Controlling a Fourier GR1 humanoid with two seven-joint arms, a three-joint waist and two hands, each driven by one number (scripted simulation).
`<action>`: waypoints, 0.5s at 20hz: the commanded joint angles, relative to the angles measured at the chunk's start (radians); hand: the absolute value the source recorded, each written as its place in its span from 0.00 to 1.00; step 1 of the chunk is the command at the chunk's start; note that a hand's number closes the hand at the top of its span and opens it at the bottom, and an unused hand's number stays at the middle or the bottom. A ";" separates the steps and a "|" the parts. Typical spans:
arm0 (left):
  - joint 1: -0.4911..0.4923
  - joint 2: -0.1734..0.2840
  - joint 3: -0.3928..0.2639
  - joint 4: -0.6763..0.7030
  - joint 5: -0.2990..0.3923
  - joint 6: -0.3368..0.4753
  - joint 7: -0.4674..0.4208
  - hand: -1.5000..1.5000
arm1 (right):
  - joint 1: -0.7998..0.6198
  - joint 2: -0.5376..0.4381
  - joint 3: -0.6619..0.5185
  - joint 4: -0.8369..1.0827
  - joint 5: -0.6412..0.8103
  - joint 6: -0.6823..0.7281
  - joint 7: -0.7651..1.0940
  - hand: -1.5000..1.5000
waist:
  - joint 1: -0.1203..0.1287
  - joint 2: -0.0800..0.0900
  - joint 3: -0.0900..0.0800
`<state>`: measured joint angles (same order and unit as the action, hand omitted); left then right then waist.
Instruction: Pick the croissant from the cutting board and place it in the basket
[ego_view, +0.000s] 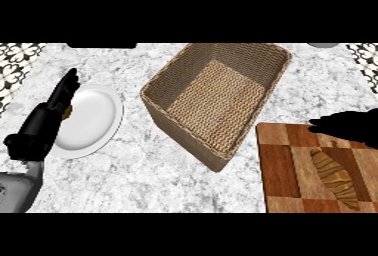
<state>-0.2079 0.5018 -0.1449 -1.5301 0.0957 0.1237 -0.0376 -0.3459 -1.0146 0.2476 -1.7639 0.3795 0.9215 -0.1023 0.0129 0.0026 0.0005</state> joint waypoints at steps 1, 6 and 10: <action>0.011 -0.008 0.028 0.019 -0.018 -0.024 -0.021 0.50 | 0.054 0.009 0.053 0.018 0.150 -0.038 -0.093 0.00 | -0.009 -0.001 0.000; 0.020 -0.010 0.054 0.003 -0.014 -0.062 -0.027 0.50 | 0.046 0.049 0.148 0.175 0.311 -0.143 -0.185 0.00 | -0.002 0.001 0.000; 0.028 -0.062 0.056 -0.004 -0.066 -0.047 -0.012 0.50 | 0.040 0.071 0.107 0.202 0.359 -0.125 -0.221 0.00 | -0.009 -0.002 0.000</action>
<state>-0.1964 0.4722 -0.1038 -1.5507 0.0575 0.0867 -0.0160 -0.3028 -0.9667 0.3642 -1.6085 0.6708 0.7902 -0.2571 0.0078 0.0016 0.0007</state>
